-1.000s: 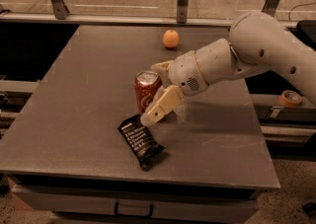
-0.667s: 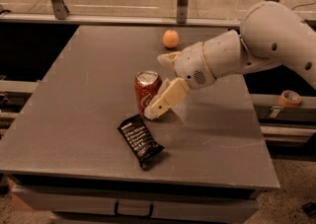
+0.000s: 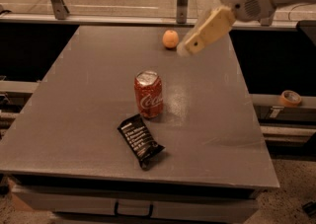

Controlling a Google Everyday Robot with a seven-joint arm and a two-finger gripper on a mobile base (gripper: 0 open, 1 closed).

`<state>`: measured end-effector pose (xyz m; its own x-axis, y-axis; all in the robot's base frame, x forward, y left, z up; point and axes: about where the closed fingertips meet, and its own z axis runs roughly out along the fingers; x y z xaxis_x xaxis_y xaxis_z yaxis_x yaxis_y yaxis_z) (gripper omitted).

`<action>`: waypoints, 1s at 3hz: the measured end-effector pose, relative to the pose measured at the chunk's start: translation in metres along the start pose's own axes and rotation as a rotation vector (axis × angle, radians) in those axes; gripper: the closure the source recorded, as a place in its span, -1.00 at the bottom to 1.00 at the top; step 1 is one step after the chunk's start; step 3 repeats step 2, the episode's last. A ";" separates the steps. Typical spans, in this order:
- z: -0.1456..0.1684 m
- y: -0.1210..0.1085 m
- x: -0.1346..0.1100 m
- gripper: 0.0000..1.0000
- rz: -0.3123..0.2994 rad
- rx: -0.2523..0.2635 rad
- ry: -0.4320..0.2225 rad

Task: Move coke can near rxbar chocolate

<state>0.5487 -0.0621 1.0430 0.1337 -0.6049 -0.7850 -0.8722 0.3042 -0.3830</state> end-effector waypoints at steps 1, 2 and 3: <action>-0.050 -0.050 -0.057 -1.00 -0.151 0.204 0.016; -0.058 -0.058 -0.065 -1.00 -0.169 0.237 0.014; -0.058 -0.058 -0.065 -1.00 -0.169 0.237 0.014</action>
Offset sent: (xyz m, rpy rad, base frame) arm 0.0109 -0.0160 0.0789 -0.0535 -0.2041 -0.0809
